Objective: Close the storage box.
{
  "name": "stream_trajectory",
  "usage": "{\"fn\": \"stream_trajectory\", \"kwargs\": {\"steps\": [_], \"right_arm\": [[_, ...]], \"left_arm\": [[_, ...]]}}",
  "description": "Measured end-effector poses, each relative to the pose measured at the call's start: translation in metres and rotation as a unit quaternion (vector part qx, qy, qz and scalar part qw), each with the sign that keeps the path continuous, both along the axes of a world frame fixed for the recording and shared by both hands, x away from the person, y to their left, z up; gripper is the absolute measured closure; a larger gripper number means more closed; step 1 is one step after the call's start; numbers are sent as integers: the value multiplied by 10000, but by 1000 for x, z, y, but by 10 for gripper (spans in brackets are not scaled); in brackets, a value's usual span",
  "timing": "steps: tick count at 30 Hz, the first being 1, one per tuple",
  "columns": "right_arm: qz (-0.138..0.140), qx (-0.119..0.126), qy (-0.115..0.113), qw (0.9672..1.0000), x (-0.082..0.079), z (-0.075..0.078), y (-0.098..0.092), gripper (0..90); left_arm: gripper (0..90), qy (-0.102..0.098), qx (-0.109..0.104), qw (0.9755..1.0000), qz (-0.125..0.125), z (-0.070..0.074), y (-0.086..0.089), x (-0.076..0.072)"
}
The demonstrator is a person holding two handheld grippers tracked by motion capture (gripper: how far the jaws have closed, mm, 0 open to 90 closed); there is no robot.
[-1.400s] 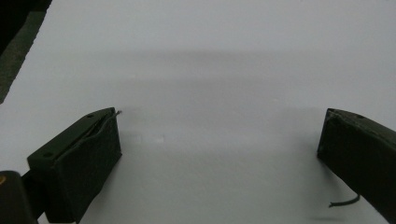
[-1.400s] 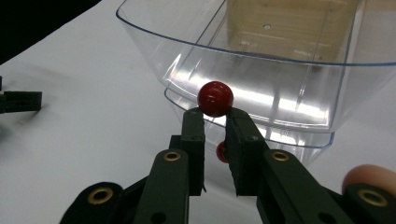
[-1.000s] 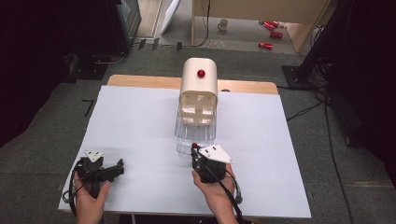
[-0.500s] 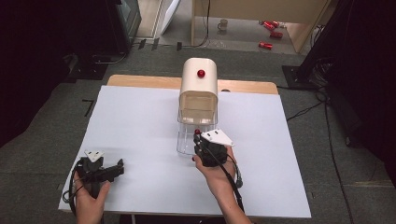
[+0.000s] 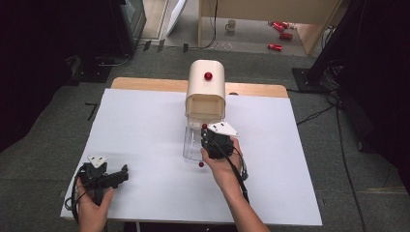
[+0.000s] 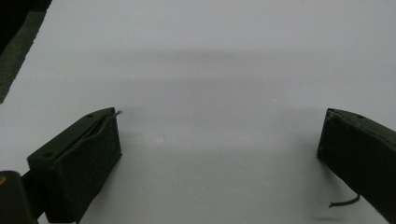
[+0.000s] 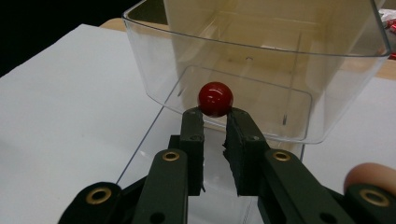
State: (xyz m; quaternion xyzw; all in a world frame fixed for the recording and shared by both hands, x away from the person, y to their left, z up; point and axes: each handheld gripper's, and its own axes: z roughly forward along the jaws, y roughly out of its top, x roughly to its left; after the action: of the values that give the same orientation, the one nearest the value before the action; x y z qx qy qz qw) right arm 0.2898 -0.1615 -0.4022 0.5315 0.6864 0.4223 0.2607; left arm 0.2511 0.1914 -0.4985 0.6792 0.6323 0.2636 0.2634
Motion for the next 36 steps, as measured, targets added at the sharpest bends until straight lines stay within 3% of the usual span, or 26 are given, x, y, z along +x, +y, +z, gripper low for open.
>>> {"fn": "stream_trajectory", "kwargs": {"steps": [17, 36], "right_arm": [[-101, -41, -29, 9999, 31, 0, 0, 780], [-121, -46, -102, 9999, 43, 2, -1, 752]], "left_arm": [[0, 5, 12, 10000, -10, 0, 0, 0], [0, -5, 3, 10000, 0, 0, 0, 0]]}}
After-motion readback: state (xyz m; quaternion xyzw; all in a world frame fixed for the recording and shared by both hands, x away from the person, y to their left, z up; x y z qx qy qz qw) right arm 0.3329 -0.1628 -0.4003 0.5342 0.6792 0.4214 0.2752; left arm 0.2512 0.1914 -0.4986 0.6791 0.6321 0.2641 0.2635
